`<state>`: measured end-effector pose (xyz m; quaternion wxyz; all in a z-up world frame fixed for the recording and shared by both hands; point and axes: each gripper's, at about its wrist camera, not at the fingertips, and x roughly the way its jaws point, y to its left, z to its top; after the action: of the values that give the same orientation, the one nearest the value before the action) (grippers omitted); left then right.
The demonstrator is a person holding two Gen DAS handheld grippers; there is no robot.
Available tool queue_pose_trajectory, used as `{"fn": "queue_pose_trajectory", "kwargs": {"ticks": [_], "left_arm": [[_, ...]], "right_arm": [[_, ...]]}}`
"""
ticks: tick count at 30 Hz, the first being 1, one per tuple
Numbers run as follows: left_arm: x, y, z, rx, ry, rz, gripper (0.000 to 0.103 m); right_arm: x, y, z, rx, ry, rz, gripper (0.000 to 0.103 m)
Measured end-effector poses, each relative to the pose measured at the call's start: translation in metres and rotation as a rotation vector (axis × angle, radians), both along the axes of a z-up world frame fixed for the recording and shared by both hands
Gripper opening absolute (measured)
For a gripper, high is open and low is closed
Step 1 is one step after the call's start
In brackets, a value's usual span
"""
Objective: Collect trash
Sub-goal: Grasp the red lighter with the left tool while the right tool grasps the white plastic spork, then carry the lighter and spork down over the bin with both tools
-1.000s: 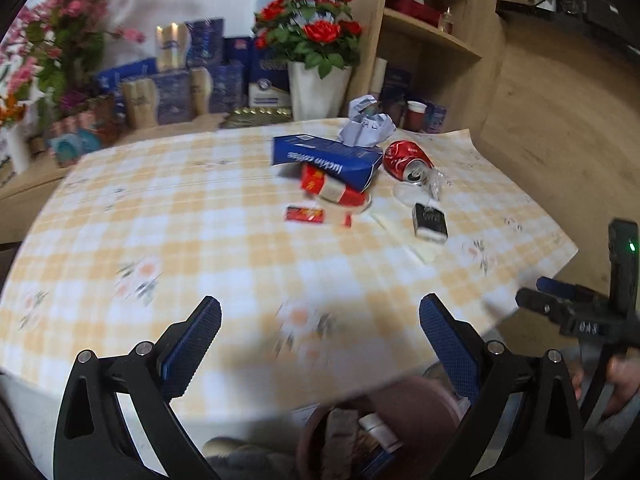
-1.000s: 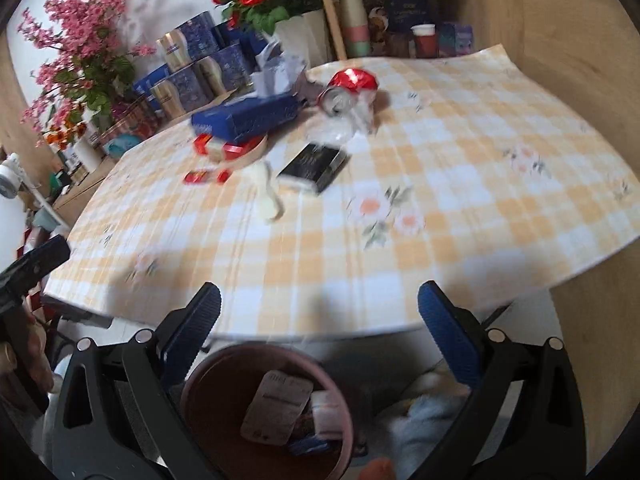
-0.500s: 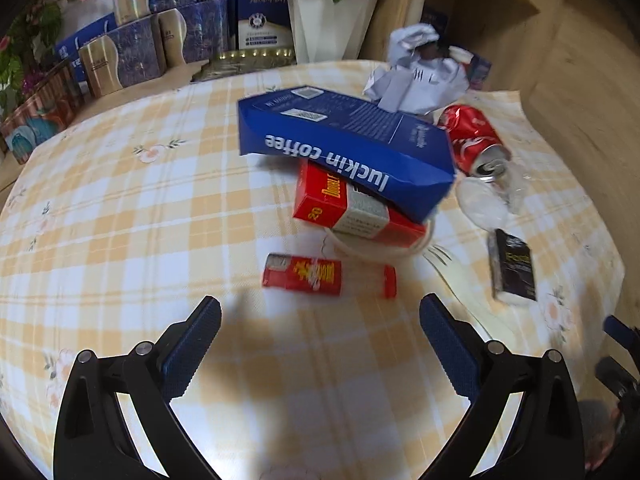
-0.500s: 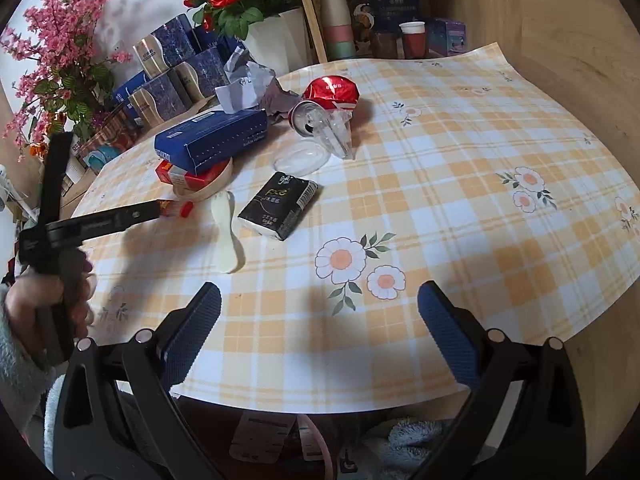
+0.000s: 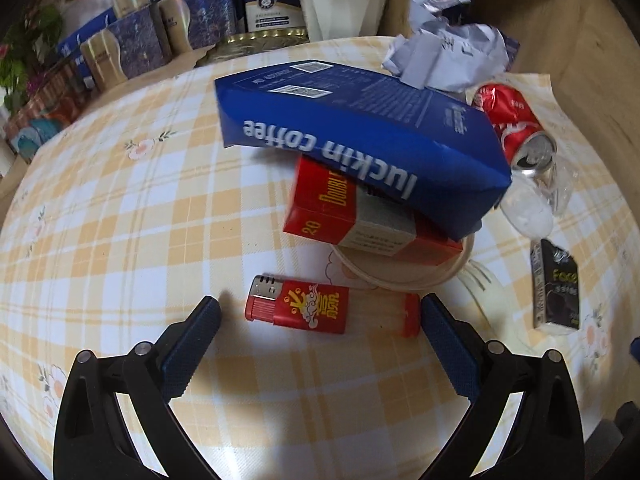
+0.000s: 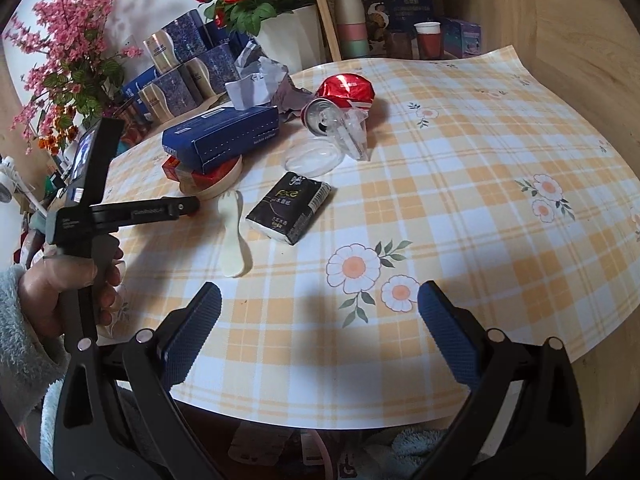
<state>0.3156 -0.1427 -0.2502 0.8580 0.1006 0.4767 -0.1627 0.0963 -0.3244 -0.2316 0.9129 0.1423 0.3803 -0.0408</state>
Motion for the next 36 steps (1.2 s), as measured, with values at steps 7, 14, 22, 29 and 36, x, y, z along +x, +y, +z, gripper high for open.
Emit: {"fn": "queue_pose_trajectory", "kwargs": {"ticks": [7,14,22,29,36], "left_arm": [[-0.014,-0.003,0.009,0.024,-0.037,-0.051,0.081],[-0.04,0.029,0.027,-0.123,-0.018,-0.047,0.081],[-0.098,0.092,0.037,-0.302,0.018,0.079,0.081],[-0.135,0.13,0.039,-0.332,-0.006,0.126,0.081],[-0.148,0.152,0.036,-0.353,0.0,0.148,0.081]], "right_arm": [[0.012,0.007,0.001,0.048,-0.005,0.045,0.072],[0.042,0.04,0.001,0.137,0.019,0.19,0.053],[0.084,0.075,-0.013,-0.062,0.112,0.234,0.037],[0.102,0.082,-0.02,-0.143,0.16,0.254,0.03],[0.108,0.088,-0.02,-0.177,0.168,0.256,0.021]]}}
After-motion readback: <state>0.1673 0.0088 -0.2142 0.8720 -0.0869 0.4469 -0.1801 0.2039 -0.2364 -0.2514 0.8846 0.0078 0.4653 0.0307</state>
